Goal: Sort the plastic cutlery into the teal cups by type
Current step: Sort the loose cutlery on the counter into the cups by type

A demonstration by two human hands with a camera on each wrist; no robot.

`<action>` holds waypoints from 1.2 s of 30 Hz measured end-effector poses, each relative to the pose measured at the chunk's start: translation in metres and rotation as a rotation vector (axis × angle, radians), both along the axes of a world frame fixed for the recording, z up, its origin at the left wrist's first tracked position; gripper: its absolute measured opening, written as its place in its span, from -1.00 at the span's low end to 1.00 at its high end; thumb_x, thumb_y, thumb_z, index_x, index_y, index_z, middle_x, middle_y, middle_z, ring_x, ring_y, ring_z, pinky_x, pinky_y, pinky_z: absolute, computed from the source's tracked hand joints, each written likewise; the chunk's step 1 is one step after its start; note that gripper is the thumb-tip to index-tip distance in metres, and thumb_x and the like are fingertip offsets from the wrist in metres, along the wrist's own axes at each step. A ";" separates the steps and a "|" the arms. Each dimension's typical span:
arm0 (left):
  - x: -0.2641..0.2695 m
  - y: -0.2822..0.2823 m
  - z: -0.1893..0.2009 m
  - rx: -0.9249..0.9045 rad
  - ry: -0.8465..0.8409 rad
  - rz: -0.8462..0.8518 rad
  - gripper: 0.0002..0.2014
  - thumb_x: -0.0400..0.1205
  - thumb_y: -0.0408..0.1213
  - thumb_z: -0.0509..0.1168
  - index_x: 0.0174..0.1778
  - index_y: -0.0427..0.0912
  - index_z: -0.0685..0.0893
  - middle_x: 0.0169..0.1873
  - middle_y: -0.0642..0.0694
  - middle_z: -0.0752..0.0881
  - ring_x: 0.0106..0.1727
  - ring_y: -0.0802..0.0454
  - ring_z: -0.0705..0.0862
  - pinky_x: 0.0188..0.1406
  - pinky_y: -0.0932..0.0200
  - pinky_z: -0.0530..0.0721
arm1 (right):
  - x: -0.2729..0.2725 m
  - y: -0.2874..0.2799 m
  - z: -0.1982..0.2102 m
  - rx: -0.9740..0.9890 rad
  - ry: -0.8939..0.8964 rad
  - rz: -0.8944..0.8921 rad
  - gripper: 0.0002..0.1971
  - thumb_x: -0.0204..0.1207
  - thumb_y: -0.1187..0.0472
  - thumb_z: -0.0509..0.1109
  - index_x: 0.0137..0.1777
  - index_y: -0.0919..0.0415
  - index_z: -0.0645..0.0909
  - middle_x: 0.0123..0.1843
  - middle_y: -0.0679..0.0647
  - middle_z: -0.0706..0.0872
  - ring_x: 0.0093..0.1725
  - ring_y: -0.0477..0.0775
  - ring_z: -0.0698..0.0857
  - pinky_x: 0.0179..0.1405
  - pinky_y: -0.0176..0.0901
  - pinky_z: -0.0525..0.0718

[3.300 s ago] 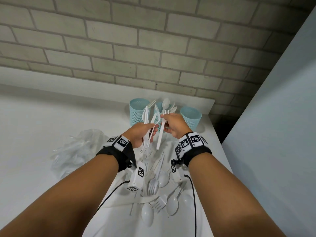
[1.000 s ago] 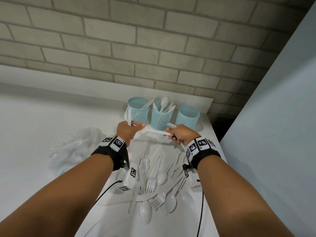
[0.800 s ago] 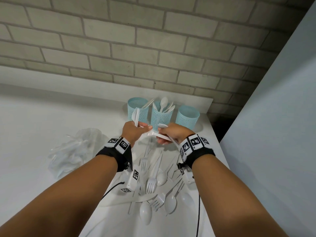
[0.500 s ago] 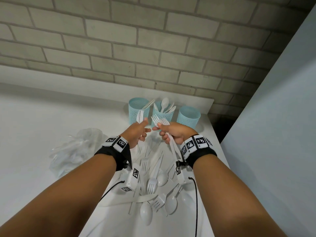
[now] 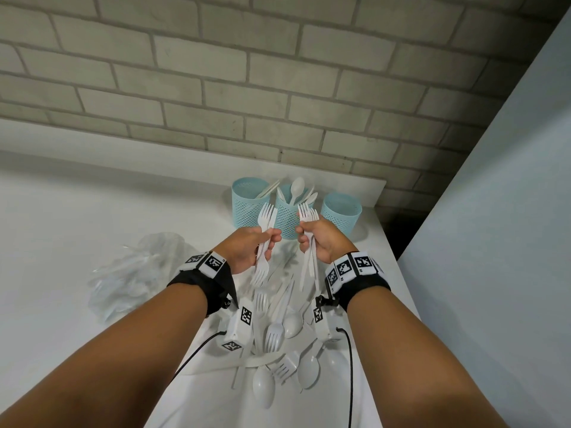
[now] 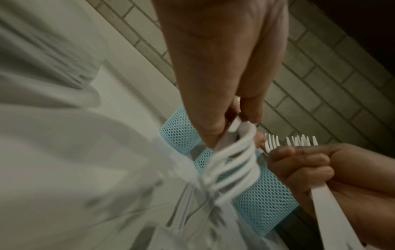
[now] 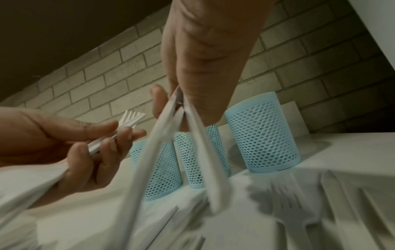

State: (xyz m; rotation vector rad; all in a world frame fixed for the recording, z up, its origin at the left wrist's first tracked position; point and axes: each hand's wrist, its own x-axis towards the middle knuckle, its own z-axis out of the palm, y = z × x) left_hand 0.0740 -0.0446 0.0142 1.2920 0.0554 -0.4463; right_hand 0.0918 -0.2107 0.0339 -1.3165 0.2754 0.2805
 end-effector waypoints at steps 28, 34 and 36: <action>-0.003 0.009 0.011 0.057 0.238 -0.002 -0.82 0.68 -0.18 0.22 -0.01 -0.24 0.57 -0.22 -0.16 0.68 -0.72 0.25 0.43 -0.78 0.55 0.38 | 0.002 -0.013 0.005 -0.073 -0.281 -0.062 -0.94 0.60 0.19 0.35 -0.10 0.14 0.57 -0.40 -0.01 0.50 -0.59 -0.16 0.30 -0.58 -0.34 0.32; 0.004 0.022 0.007 0.249 0.017 0.186 -0.80 0.47 -0.24 0.50 -0.17 -0.27 0.65 -0.45 -0.10 0.63 -0.68 0.27 0.45 -0.73 0.49 0.40 | 0.003 -0.031 -0.008 0.107 -0.117 -0.103 -0.92 0.56 0.30 0.37 -0.15 0.17 0.56 -0.41 -0.01 0.43 -0.64 -0.21 0.32 -0.72 -0.41 0.31; 0.004 0.025 0.006 0.304 -0.064 0.239 -0.81 0.43 -0.29 0.53 -0.26 -0.24 0.63 -0.54 -0.08 0.58 -0.69 0.25 0.44 -0.75 0.45 0.35 | 0.007 -0.034 -0.011 0.110 -0.060 -0.245 -0.90 0.57 0.41 0.33 -0.13 0.22 0.56 -0.38 0.01 0.45 -0.61 -0.19 0.38 -0.73 -0.42 0.35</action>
